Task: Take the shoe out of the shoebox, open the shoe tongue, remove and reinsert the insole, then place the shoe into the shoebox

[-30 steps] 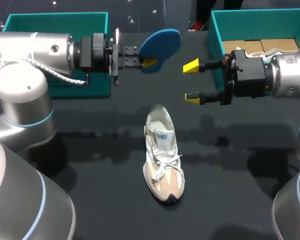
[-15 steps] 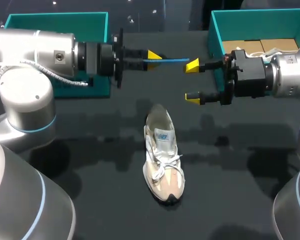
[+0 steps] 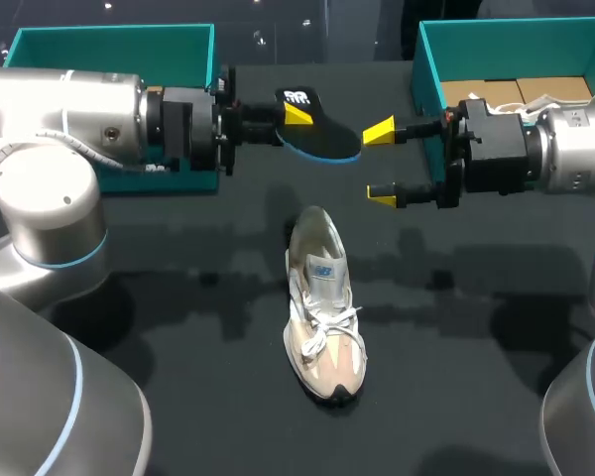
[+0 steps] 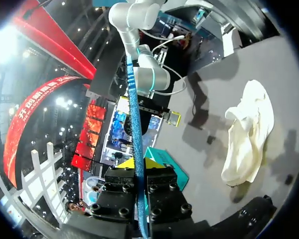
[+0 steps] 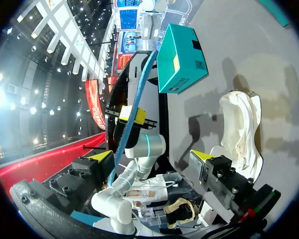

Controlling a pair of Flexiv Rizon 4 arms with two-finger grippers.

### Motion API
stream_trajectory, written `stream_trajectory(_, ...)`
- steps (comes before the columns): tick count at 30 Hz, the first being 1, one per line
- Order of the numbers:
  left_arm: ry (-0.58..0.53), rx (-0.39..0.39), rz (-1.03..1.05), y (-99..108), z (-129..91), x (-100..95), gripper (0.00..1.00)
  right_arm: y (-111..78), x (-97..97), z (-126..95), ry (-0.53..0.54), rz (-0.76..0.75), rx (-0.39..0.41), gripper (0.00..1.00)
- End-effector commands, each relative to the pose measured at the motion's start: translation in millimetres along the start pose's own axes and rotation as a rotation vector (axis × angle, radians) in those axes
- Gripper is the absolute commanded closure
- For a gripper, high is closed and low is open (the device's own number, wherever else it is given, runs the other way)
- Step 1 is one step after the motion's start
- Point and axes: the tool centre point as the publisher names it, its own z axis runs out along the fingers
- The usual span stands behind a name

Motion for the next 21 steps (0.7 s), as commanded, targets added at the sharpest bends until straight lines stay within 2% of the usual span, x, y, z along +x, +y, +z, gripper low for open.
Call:
stream_trajectory(1,-0.028,-0.032,0.146,0,5,5.4,1.00,4.1,2.8,0,-0.005,-0.005,0.002,0.00)
stream_trajectory(8,-0.039,-0.067,0.281,4,15,6.8,1.00,7.2,9.5,9,0.000,-0.026,0.001,0.00)
stream_trajectory(20,-0.052,-0.012,0.350,9,24,4.7,1.00,15.3,0.5,37,0.009,-0.083,0.057,0.00)
stream_trajectory(21,-0.052,-0.003,0.360,9,24,4.5,1.00,15.9,-0.1,37,0.011,-0.084,0.056,0.05)
